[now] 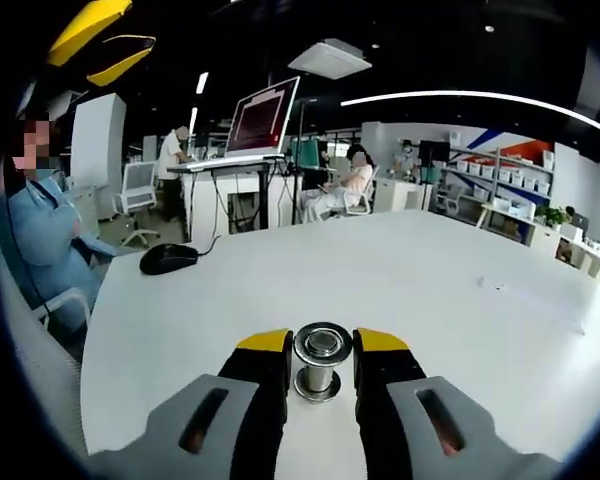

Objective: Place the washer onto the threaded stud by aligning its center hole with the stud, sliding it down to the base, and recovering from edge contact or off-axis alignment until the washer reaches the visible bottom stop.

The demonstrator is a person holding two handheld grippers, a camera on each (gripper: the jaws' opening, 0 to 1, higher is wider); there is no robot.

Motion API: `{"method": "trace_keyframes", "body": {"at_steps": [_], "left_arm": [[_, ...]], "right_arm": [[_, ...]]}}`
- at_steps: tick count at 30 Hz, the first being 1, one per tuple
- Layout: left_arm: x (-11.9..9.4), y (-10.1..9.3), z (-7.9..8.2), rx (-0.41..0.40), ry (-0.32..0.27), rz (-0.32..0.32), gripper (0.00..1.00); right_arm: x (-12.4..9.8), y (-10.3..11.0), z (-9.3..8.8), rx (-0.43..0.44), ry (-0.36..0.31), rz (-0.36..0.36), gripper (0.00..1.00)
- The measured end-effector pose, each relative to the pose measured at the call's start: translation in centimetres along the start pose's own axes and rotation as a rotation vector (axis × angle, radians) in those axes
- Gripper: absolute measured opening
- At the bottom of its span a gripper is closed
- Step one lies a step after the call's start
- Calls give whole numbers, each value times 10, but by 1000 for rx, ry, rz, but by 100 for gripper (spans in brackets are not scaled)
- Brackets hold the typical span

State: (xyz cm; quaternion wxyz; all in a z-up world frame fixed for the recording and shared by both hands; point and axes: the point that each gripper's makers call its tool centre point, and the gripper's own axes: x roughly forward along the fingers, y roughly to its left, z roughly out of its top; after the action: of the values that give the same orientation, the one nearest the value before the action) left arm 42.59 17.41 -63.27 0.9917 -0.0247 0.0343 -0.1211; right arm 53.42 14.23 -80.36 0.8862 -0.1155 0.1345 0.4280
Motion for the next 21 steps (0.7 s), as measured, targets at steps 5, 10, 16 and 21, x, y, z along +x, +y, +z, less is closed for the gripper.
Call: {"method": "trace_keyframes", "body": {"at_steps": [5,10,16,21], "left_arm": [[0,0,0,0,0,3,19],[-1,2,1,-2,-3,7,19],[-1,1,1,-3,-4,7,19],[0,0,-1,-1,2,1,19]], "right_arm": [[2,1,-8,-23,41,3,20],[-2,0,-8,-4,38,-3,22],[-6,1,-3,3,30,-8,23],[-14,-1,3,7,23,-14,24]]}}
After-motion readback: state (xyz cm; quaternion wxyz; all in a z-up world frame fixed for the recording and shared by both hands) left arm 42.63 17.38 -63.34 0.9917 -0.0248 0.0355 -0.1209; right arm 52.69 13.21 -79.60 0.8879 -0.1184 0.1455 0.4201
